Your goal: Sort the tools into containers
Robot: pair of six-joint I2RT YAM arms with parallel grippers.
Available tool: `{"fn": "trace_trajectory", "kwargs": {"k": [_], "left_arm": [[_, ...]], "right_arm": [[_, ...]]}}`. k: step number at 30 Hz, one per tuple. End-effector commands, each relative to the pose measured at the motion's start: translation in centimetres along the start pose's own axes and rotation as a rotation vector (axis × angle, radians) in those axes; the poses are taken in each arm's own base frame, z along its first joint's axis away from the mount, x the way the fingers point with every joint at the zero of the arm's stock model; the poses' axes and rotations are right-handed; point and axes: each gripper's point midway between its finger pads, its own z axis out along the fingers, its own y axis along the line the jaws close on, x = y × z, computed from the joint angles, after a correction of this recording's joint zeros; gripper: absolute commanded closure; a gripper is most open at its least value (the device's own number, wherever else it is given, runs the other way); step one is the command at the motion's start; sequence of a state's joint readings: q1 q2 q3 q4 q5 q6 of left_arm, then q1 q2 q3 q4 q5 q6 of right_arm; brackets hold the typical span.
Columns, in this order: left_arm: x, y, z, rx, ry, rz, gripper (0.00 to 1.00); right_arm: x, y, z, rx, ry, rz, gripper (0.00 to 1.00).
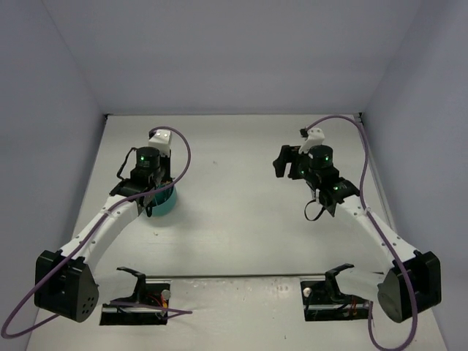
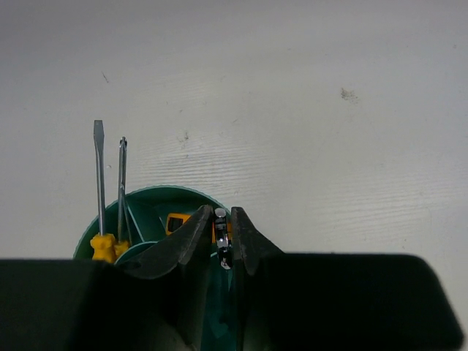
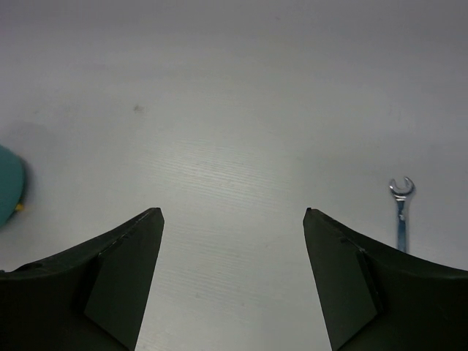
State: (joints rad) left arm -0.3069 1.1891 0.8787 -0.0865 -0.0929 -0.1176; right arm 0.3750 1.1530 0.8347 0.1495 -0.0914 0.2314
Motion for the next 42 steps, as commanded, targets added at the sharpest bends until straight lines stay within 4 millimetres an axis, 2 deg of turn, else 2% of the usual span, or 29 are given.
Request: {"fn": "trace_trajectory", "kwargs": {"k": [1, 6, 8, 9, 10, 11, 13, 20, 24, 28, 35, 39, 42], "left_arm": [[-4.2, 0.0, -0.7, 0.008, -0.123, -0.054, 0.80], [-4.2, 0.0, -1.2, 0.013, -0.107, -0.049, 0.65], [-4.8, -0.1, -1.8, 0.022, -0.110, -0.045, 0.59], [-5.2, -0.2, -2.1, 0.025, -0.115, -0.047, 0.52], [-6.0, -0.2, -2.6, 0.029, -0.129, -0.053, 0.49], [-6.1, -0.1, -3.1, 0.029, -0.122, -0.056, 0.47], [-7.0, -0.2, -4.1, 0.042, -0.130, -0.069, 0.41], [-9.1, -1.0, -7.1, 0.105, -0.134, -0.099, 0.37], [-9.7, -2.8, -8.1, 0.210, -0.126, -0.109, 0.36], [-9.8, -3.7, -8.6, 0.259, -0.113, -0.127, 0.35], [-9.4, -4.4, -8.0, 0.286, -0.087, -0.162, 0.35], [-9.4, -4.9, -7.6, 0.309, -0.079, -0.178, 0.35], [-9.7, -5.3, -7.6, 0.326, -0.078, -0.192, 0.35]], "right_arm": [[-0.5, -4.7, 1.7, 0.153, 0.026, 0.131, 0.25], [-0.3, -8.2, 3.0, 0.265, 0.076, 0.155, 0.25], [-0.2, -9.5, 3.3, 0.301, 0.097, 0.155, 0.25], [0.3, -10.1, 3.4, 0.317, 0.120, 0.158, 0.25], [1.1, -10.9, 3.8, 0.332, 0.152, 0.162, 0.25], [0.9, -11.6, 3.9, 0.337, 0.157, 0.166, 0.25], [2.4, -12.7, 4.3, 0.349, 0.230, 0.171, 0.26], [7.2, -15.8, 5.5, 0.413, 0.449, 0.185, 0.32], [9.0, -16.6, 6.3, 0.415, 0.537, 0.175, 0.41], [10.6, -17.2, 6.9, 0.423, 0.615, 0.166, 0.44], [12.9, -17.6, 7.1, 0.423, 0.708, 0.157, 0.49], [15.0, -17.1, 6.6, 0.439, 0.765, 0.160, 0.62], [16.7, -15.7, 6.4, 0.426, 0.809, 0.149, 0.80]]}}
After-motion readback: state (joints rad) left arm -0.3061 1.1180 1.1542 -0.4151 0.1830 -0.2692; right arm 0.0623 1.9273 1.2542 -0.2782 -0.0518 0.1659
